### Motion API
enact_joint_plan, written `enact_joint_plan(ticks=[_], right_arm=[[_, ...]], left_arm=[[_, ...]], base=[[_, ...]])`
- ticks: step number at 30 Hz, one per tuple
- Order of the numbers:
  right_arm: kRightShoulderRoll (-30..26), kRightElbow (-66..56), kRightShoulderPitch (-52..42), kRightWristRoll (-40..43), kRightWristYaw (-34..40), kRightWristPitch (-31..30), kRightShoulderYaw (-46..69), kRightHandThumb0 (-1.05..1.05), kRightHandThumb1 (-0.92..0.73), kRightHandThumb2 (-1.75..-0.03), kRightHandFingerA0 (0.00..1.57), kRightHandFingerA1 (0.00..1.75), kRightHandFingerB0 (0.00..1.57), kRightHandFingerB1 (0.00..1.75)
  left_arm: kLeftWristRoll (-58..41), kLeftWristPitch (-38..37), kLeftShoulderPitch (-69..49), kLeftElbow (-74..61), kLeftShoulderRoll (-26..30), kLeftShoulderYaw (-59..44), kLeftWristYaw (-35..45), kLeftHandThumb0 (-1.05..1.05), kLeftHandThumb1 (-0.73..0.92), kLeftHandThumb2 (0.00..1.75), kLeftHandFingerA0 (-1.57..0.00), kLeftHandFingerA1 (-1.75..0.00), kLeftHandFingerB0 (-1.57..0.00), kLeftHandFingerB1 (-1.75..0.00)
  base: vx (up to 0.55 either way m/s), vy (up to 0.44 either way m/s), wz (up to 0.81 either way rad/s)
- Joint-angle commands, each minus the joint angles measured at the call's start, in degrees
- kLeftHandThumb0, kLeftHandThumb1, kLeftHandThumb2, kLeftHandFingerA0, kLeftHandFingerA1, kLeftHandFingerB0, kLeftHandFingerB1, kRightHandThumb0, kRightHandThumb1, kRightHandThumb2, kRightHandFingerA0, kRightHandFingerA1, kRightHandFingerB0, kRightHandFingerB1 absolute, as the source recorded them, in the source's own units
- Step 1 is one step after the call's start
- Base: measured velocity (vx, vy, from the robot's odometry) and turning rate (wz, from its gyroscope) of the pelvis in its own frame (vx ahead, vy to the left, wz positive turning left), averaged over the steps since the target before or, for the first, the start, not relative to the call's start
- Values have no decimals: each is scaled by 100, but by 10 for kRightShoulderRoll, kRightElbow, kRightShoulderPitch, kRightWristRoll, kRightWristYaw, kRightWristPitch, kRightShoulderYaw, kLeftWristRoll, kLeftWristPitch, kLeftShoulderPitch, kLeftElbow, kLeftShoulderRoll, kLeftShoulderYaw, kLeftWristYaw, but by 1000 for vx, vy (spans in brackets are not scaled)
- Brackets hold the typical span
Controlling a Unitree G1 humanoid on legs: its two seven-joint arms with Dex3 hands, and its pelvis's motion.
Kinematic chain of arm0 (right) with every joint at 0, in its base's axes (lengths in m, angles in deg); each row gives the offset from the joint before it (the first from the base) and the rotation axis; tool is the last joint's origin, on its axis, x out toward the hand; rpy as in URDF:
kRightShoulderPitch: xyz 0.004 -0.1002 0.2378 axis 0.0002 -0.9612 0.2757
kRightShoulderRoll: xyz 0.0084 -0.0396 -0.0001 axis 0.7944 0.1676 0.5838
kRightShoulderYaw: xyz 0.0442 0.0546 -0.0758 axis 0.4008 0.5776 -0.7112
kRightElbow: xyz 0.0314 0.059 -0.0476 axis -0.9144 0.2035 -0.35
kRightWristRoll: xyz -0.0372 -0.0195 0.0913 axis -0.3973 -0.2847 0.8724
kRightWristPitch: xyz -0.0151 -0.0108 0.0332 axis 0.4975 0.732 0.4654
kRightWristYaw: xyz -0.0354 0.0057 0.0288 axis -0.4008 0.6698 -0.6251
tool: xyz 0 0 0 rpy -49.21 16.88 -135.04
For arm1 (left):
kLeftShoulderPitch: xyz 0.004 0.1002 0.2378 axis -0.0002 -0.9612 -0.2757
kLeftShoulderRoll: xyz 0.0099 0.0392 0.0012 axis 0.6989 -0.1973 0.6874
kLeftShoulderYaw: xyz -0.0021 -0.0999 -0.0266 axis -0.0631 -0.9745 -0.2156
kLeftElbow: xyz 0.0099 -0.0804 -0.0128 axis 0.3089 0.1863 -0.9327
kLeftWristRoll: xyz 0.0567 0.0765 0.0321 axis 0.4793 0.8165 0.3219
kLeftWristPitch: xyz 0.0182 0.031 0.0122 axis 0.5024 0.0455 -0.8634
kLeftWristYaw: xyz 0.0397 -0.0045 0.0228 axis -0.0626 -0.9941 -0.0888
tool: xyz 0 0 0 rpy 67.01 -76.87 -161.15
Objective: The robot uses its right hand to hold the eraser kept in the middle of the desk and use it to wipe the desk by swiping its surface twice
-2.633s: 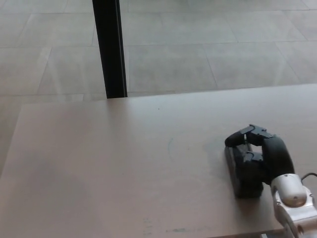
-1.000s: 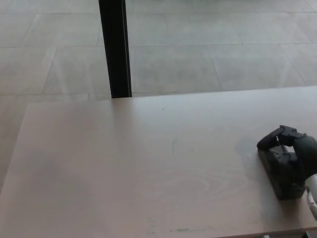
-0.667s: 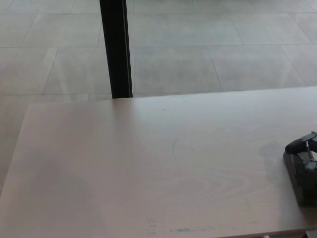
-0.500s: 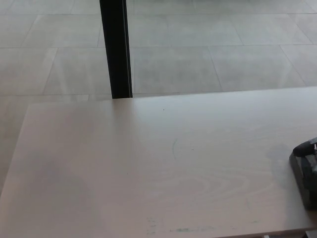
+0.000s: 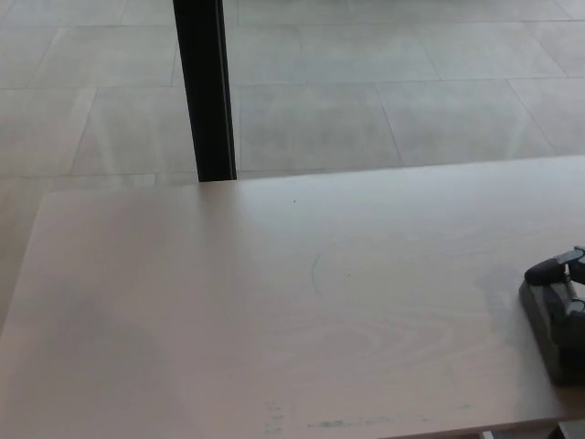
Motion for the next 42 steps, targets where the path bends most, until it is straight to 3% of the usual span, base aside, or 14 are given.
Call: enact_joint_plan(ticks=[1,4,9,10,11,13,14,15,17,18,25,26,29,42], right_arm=[[-26,-68,12,39,-86,-95,1,-52,-78,-64,79,123,58,43],[-48,-95,30,58,-108,-123,17,-59,-74,-62,74,69,36,34],[-78,-116,49,54,-111,-143,27,-70,-74,-63,65,47,28,31],[-98,-123,55,59,-120,-153,38,-80,-63,-95,50,57,18,42],[-113,-122,57,54,-126,-145,38,-75,-76,-63,54,46,24,30],[-134,-131,55,62,-138,-150,49,-79,-77,-64,52,44,24,29],[-149,-144,52,78,-149,-163,65,-85,-64,-99,46,56,18,43],[-157,-155,48,80,-148,-167,73,-80,-77,-64,51,43,26,30],[-167,-173,42,93,-150,-173,94,-82,-62,-97,45,57,20,44],[-173,-186,39,106,-156,-185,108,-78,-76,-63,51,45,25,30],[-224,-207,-23,183,-162,-197,280,-72,-79,-62,55,44,32,32],[-236,-189,-56,187,-154,-163,333,-72,-77,-63,64,47,47,35],[-253,-114,-129,210,-134,-120,457,-76,-73,-63,89,56,62,47],[-198,105,-259,265,-2,-10,657,-78,-75,-63,83,93,49,84]], left_arm=[[-8,-4,-6,0,9,-3,3,-43,41,83,-79,-82,-67,-72],[-10,-8,-13,-7,9,-4,7,-46,41,84,-79,-81,-68,-72],[-10,-8,-13,5,13,-5,7,-39,56,56,-76,-74,-73,-64],[-16,-8,-12,12,14,-10,12,-41,40,84,-78,-82,-68,-72],[-16,-6,-10,15,15,-11,11,-37,56,56,-77,-74,-73,-65],[-16,-5,-10,15,14,-12,8,-40,39,83,-79,-82,-67,-72],[-13,-8,-12,16,15,-9,8,-42,41,83,-79,-82,-68,-72],[-14,-9,-11,18,16,-10,10,-43,41,83,-79,-82,-67,-72],[-12,-8,-8,26,18,-8,10,-44,41,84,-79,-82,-66,-71],[-13,-10,-9,25,18,-8,12,-44,40,84,-78,-82,-65,-71],[-21,-13,-9,21,15,-14,15,-42,40,84,-77,-81,-63,-71],[-20,-11,-11,14,14,-14,11,-39,56,57,-75,-74,-71,-65],[-19,-7,-12,9,13,-13,9,-42,40,83,-78,-82,-64,-71],[-22,2,-16,-4,9,-18,-6,-45,40,82,-81,-83,-67,-72]], base=[[0,0,0],[0,0,0],[0,0,0],[0,0,0],[0,0,0],[0,0,0],[0,0,0],[0,0,0],[0,0,0],[0,0,0],[0,0,0],[0,0,0],[0,0,0],[0,0,0]])
